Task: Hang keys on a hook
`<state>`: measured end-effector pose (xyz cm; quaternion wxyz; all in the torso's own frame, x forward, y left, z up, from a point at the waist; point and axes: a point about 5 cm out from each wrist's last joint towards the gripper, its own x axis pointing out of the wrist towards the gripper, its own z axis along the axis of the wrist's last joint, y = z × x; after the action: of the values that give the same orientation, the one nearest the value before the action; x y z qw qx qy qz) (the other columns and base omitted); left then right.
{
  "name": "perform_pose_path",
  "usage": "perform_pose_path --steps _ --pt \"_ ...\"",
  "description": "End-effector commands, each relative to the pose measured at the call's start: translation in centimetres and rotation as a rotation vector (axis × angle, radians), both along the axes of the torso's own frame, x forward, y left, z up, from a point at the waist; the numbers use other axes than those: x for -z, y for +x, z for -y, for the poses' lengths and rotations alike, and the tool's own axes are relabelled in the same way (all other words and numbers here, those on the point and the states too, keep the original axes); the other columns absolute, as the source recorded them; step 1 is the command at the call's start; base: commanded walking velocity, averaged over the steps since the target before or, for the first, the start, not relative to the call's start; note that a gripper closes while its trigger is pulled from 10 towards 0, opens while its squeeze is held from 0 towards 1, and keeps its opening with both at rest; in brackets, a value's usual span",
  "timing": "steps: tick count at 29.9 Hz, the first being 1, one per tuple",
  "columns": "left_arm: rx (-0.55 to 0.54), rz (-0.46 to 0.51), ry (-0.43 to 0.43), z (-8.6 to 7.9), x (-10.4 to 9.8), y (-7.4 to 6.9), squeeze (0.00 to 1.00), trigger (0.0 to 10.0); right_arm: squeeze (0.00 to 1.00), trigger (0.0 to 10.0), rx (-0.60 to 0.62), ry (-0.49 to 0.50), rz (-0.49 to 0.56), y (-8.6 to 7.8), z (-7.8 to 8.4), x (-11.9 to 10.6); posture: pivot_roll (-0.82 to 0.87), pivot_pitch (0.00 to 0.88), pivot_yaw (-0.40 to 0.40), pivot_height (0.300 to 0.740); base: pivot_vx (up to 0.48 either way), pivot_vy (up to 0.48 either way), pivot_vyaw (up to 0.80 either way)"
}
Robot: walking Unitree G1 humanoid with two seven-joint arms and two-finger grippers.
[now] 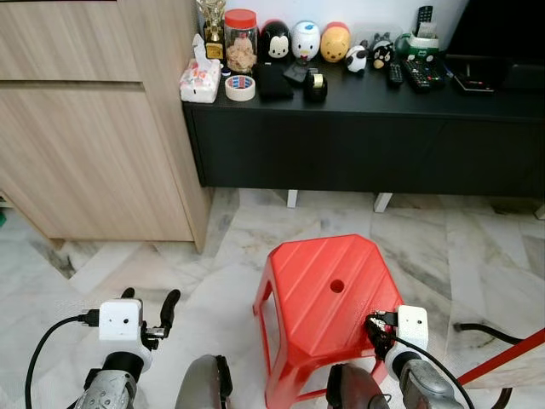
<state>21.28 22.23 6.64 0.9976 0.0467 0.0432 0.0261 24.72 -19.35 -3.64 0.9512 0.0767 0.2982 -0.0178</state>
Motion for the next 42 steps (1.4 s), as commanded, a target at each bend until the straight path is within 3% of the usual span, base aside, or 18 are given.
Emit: perform_pose_path --steps 1,24,25,26,27,42 --pt "0.003 -0.014 0.022 -0.07 0.1 -0.19 0.0 10.0 0.0 10.0 0.017 0.014 -0.001 -0.2 0.18 0.16 0.08 0.112 -0.031 0.608 0.0 0.0 0.0" --pt "0.012 -0.016 0.038 -0.17 0.04 -0.03 0.0 10.0 0.0 10.0 -0.039 -0.056 -0.112 -0.22 0.31 0.7 0.09 0.109 -0.028 0.608 0.0 0.0 0.0" --pt "0.012 -0.016 0.038 -0.18 0.03 -0.02 0.0 10.0 0.0 8.5 -0.039 -0.055 -0.113 -0.21 0.29 0.7 0.1 0.109 -0.027 0.608 0.0 0.0 0.0" --pt "0.012 -0.015 0.038 -0.18 0.03 -0.01 0.0 10.0 0.0 8.5 -0.04 -0.054 -0.114 -0.21 0.28 0.7 0.1 0.109 -0.027 0.608 0.0 0.0 0.0" --pt "0.013 -0.015 0.038 -0.19 0.02 -0.01 0.0 10.0 0.0 0.0 -0.038 -0.053 -0.113 -0.2 0.27 0.7 0.1 0.11 -0.026 0.608 0.0 0.0 0.0" --pt "0.018 -0.016 0.034 -0.02 0.05 -0.01 0.0 10.0 0.0 0.0 -0.047 -0.059 -0.136 -0.25 0.34 0.79 0.1 0.11 -0.028 0.608 0.0 0.0 0.0"
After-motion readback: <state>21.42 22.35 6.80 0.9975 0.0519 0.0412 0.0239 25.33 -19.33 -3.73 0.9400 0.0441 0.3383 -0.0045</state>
